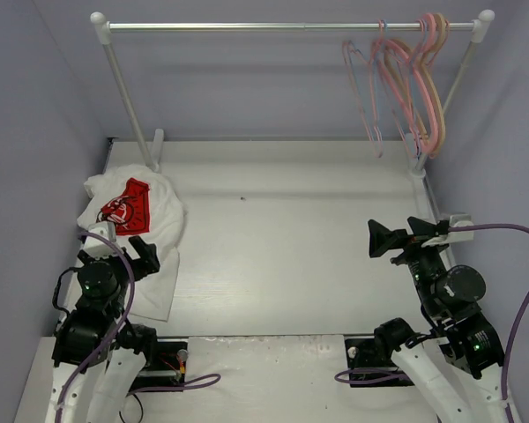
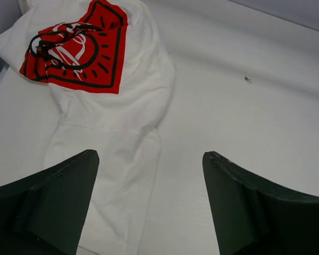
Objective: Place the t-shirt on the hanger
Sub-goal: Move the tshirt to the center of the board
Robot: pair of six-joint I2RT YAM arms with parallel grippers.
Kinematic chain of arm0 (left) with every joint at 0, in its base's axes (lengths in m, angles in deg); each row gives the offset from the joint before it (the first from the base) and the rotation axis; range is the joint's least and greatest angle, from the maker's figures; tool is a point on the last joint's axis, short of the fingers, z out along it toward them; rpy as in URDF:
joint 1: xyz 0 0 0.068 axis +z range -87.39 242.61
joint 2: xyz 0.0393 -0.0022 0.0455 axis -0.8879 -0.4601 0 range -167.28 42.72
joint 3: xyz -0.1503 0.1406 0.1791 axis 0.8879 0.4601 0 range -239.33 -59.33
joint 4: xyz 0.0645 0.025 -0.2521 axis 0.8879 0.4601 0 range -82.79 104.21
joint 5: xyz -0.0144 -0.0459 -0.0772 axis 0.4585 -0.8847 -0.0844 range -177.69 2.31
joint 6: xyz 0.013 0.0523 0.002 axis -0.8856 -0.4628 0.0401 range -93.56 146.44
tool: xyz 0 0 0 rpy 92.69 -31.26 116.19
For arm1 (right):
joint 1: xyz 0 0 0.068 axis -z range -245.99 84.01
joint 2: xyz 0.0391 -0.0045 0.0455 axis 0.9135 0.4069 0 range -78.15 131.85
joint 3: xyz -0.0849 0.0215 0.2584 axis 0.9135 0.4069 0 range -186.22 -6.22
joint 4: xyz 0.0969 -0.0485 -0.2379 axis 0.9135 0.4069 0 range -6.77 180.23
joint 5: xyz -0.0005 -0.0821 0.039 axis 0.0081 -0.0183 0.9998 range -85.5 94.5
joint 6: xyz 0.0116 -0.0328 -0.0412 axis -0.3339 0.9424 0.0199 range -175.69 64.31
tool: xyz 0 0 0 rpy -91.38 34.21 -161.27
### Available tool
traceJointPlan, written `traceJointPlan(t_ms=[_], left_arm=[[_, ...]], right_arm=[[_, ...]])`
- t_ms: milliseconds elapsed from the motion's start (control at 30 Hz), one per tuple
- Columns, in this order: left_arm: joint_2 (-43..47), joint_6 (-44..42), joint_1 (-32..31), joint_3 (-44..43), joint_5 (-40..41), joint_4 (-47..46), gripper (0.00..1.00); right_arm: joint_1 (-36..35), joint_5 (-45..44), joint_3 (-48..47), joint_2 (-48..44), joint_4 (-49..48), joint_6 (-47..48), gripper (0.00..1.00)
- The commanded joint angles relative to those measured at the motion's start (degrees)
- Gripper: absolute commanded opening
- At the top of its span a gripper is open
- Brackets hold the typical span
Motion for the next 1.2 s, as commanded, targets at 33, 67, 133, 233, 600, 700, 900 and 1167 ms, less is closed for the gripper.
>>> traceJointPlan(t_ms=[33,67,133,233,600,700,900,1167], left_arm=[[-4.75,2.50,-0.37,-1.69,5.95,-2.28,0.88],[-5.80,2.76,-0.37,-2.30,6.40,-2.20,0.89],[-11.07,4.16,-0.37,-3.53,7.28,-1.67,0.89],[-21.87,6.71,-0.28,-8.27,9.39,0.88,0.89],[-58.06,10.24,17.18,-20.84,1.05,-9.31,0.97],[-67.12,7.87,17.73,-25.15,3.67,-10.19,0.97],[-79.89,8.65,17.91,-28.76,2.54,-9.84,0.97],[-80.01,17.09,17.91,-20.77,-2.47,-8.96,0.36]], right_arm=[[-0.22,-0.86,-0.41,1.33,-5.11,-0.54,1.00],[-0.31,-0.86,-0.41,1.77,-4.85,-0.37,1.00],[-0.31,0.44,-0.32,2.39,-4.58,-0.37,1.00],[-0.31,1.94,-0.32,3.71,-4.50,-0.10,1.00],[-0.57,10.65,-0.14,6.43,-4.23,-0.10,1.00],[-0.92,10.74,0.03,5.56,-4.23,-0.02,1.00],[-1.63,10.21,0.21,4.59,-3.79,0.25,1.00],[-1.89,9.86,0.56,4.06,-4.14,0.43,1.00]])
